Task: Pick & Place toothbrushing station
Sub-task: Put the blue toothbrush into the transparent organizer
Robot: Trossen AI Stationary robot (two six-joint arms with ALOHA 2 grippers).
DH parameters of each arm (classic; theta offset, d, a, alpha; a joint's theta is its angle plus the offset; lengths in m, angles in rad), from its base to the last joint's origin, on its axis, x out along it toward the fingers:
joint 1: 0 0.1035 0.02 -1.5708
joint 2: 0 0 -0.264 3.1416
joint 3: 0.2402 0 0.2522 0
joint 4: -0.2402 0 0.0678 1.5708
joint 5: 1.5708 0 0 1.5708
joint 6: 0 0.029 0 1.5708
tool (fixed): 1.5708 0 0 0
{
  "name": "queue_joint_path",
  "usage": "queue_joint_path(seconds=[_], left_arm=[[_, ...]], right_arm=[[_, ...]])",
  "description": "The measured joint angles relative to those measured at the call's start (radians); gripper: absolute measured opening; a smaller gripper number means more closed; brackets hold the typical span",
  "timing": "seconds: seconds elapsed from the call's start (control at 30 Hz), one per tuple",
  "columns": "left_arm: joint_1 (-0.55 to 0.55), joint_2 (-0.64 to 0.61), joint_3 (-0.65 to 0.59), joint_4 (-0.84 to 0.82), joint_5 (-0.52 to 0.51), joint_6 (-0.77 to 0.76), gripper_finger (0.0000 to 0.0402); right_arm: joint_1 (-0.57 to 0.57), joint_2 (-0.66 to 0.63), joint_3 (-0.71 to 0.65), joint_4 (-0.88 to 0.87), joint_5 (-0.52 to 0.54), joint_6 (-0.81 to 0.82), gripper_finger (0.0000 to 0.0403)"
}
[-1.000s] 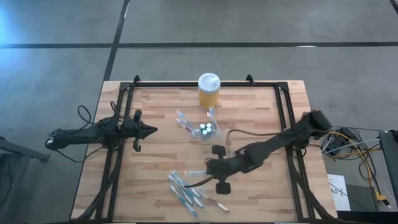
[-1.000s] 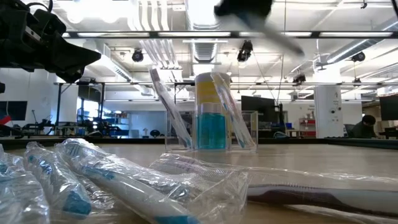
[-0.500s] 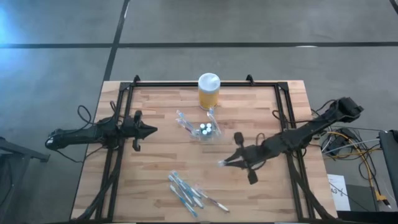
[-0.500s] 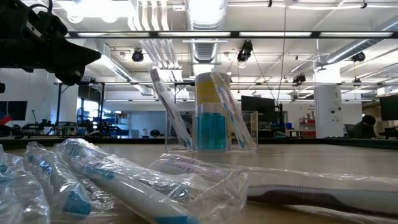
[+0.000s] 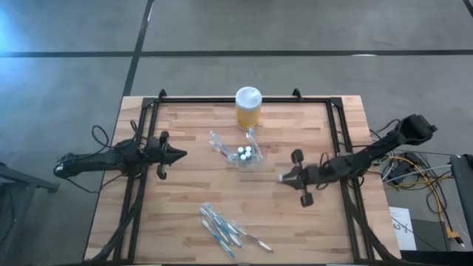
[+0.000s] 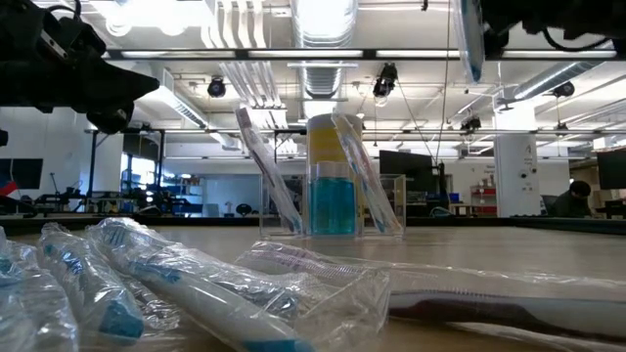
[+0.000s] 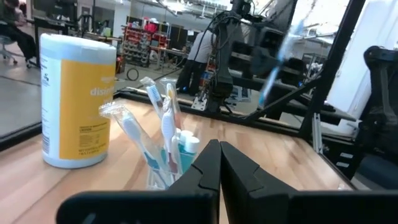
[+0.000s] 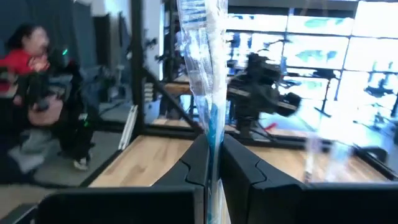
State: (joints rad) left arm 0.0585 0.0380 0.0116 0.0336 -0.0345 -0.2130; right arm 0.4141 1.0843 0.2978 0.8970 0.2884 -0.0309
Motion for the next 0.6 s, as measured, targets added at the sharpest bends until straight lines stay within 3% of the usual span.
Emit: queue_joint_path(seconds=[0.47, 0.6], left_arm=[[0.000, -0.001, 0.000, -0.001, 0.003, 0.027, 0.0004], [0.000, -0.001, 0.000, -0.007, 0.003, 0.017, 0.0008]], right_arm=[[-0.042, -0.625, -0.175, -0.321, 0.008, 0.022, 0.0021], [-0.042, -0.776, -0.200, -0.454, 0.072, 0.020, 0.0022]])
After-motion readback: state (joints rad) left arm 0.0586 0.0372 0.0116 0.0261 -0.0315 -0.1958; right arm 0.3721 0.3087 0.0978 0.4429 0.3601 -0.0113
